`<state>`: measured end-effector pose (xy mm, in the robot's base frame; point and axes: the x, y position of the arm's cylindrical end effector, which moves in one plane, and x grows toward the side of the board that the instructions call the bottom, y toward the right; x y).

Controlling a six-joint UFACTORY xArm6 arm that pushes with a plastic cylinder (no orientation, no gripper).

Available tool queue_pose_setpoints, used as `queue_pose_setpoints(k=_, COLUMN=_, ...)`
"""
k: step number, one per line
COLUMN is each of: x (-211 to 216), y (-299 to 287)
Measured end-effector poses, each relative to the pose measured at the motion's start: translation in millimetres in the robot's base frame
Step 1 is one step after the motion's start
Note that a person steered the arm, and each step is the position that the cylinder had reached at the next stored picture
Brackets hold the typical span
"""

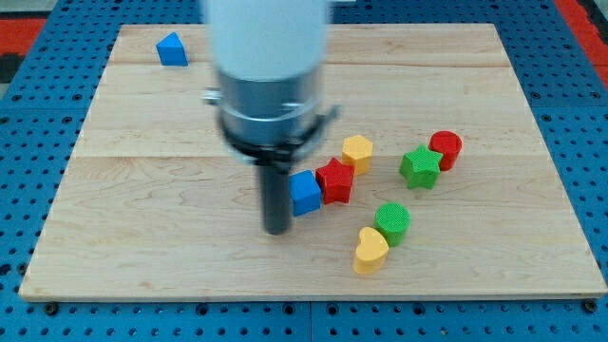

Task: Move the blue cube towards the blue triangle

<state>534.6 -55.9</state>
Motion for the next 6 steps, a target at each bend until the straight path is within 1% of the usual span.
queue_pose_setpoints(k=1, x=-21, y=12)
queue_pose_setpoints(k=2, x=13, y=40)
queue_pose_setpoints(k=3, x=-5, y=77)
queue_pose_setpoints(k=4, x=-39, y=7)
queue_pose_setpoints(k=5, x=-53, y=-14)
queue_pose_setpoints(k=6, x=-77, y=30)
